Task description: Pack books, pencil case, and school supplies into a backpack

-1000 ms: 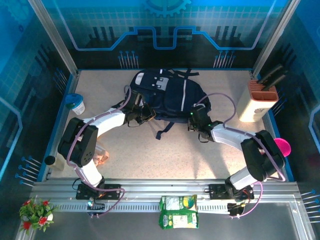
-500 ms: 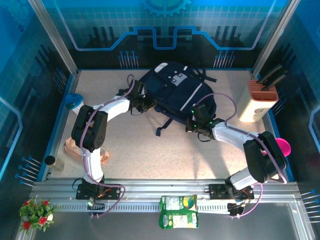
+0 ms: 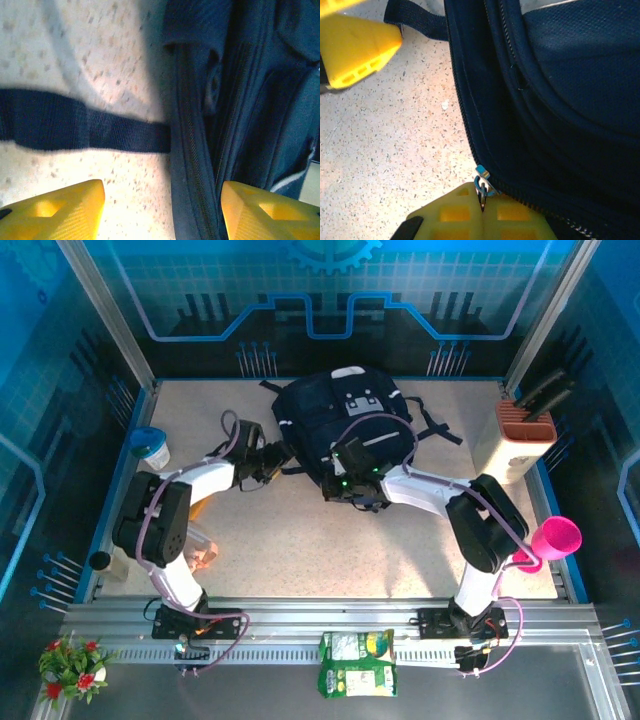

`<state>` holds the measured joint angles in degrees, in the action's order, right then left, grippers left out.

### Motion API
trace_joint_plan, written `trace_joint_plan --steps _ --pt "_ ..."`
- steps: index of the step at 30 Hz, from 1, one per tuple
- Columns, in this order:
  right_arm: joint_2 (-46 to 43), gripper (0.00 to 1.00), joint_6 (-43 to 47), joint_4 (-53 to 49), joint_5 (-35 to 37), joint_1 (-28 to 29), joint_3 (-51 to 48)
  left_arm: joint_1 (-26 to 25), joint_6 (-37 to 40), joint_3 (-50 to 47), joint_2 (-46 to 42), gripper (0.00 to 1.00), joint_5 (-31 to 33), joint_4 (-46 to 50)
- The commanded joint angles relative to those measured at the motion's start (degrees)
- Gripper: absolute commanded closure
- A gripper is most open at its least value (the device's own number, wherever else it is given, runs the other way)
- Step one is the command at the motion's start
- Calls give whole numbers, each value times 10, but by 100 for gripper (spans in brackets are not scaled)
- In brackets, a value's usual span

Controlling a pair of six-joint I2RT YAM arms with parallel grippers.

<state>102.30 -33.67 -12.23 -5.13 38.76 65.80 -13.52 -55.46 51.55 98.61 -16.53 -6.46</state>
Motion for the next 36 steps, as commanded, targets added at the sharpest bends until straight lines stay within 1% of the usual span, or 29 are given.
trace_joint_plan --steps 1,2,4,7,11,13,17,19,22,24,29,33,36 --pt "11 100 5 -18 -23 10 29 -11 -90 -37 -10 37 -53 -130" --pt "13 100 5 -20 -26 11 31 -16 -105 -43 -6 37 -58 -145" --pt "15 100 5 -23 -30 12 32 -26 -118 -44 6 43 -63 -171" --pt "15 100 4 -22 -33 13 29 -44 -114 -31 28 52 -42 -167" --pt "10 100 4 -27 -28 14 25 -57 -111 -5 65 60 -37 -167" --pt "5 100 5 -31 -20 14 21 -59 -114 -2 78 66 -31 -167" --pt "-13 100 14 -50 18 14 5 -58 -106 -1 85 83 -9 -152" --pt "-25 100 21 -76 53 13 -5 -55 -96 4 82 90 3 -134" --pt "-54 100 32 -118 113 4 -35 -48 -78 12 75 97 15 -108" --pt "-79 100 41 -133 144 -10 -63 -43 -67 16 73 100 18 -96" --pt "-140 100 57 -152 182 -72 -125 -36 -55 21 70 100 14 -86" --pt "-163 100 69 -162 195 -115 -128 -34 -41 30 67 100 16 -71" --pt "-161 100 77 -166 192 -130 -109 -32 -25 44 69 100 9 -53"
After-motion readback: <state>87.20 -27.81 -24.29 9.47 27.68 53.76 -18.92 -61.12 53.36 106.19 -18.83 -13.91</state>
